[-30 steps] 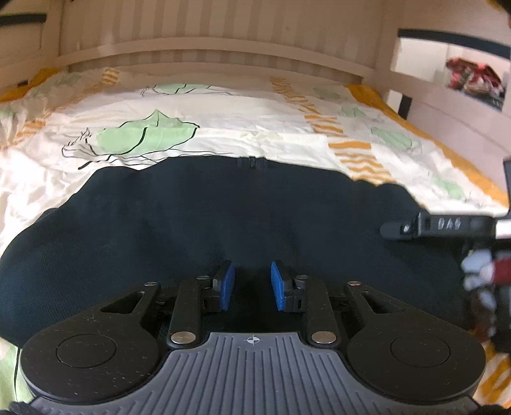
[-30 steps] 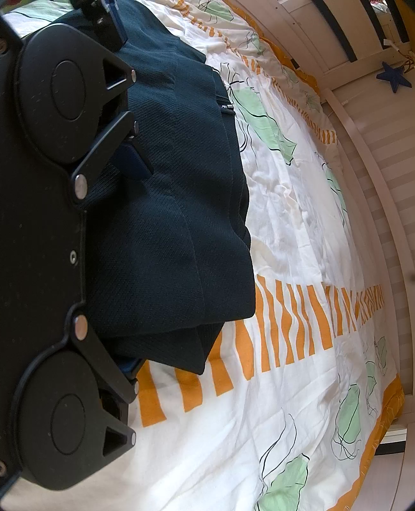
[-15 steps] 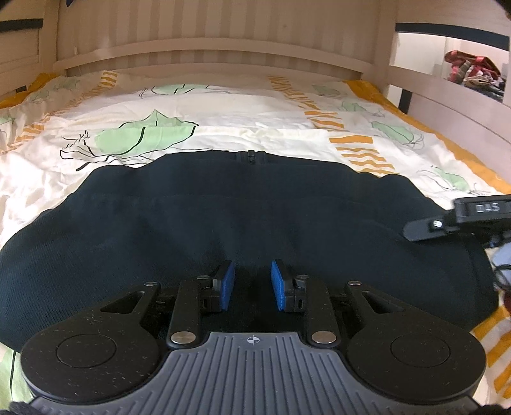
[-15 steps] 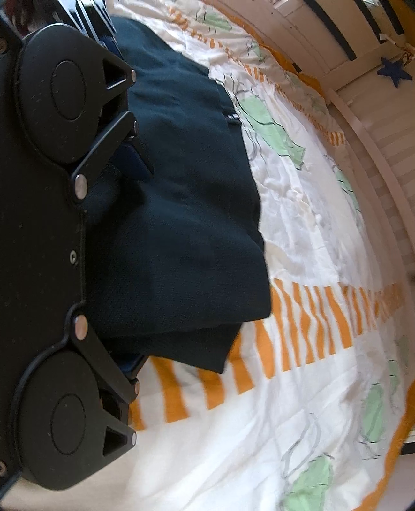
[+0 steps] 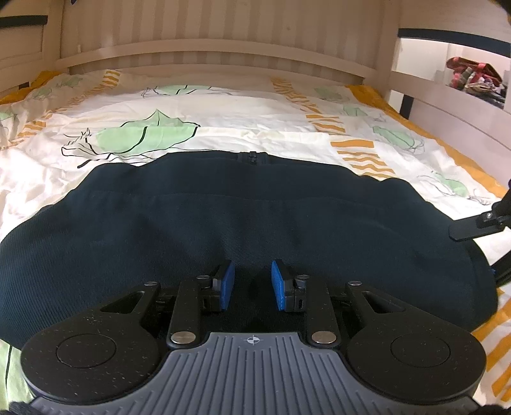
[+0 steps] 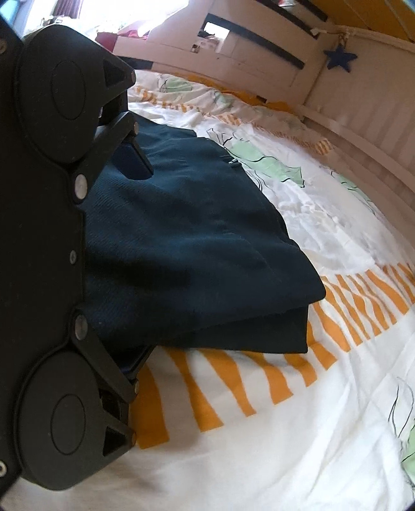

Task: Fold large clothes
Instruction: 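Grasp the hoodie side with the right gripper and lift it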

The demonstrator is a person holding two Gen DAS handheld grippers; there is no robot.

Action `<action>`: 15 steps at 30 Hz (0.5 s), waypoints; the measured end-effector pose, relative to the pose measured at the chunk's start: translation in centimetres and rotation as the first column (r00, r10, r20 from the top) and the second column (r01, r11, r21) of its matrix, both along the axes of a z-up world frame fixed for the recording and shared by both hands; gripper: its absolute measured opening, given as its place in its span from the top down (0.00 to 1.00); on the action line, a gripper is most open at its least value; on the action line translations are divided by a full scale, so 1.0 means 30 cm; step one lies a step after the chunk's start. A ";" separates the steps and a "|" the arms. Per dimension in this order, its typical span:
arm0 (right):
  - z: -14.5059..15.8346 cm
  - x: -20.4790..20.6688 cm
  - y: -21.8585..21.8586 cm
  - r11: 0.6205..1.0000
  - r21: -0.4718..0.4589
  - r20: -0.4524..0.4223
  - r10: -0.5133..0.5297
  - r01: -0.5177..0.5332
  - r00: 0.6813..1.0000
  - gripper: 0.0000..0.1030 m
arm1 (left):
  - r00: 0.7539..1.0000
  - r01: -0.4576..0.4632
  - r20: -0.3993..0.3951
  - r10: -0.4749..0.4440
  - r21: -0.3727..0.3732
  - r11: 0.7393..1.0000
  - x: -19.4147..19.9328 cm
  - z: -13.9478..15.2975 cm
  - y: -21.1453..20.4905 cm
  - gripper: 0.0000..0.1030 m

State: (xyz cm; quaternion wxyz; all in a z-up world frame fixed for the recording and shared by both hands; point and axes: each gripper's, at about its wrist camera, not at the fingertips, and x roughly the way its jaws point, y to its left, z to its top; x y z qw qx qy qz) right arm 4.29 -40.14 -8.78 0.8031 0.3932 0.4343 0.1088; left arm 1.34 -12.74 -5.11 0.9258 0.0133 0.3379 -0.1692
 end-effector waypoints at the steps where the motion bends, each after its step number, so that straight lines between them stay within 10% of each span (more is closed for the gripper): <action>1: 0.003 -0.001 0.006 1.000 -0.010 0.001 0.003 -0.003 1.000 0.04 | 1.000 0.000 0.000 0.000 -0.004 1.000 -0.001 -0.001 0.003 0.74; 4: 0.020 -0.011 0.024 0.994 -0.108 -0.012 -0.004 0.003 1.000 0.46 | 1.000 0.003 0.001 -0.003 -0.006 1.000 -0.001 0.000 0.007 0.74; 15: 0.188 -0.044 0.084 0.988 -0.151 0.095 -0.006 0.020 0.995 0.74 | 0.999 0.026 0.022 -0.025 -0.043 0.999 -0.076 0.050 0.053 0.75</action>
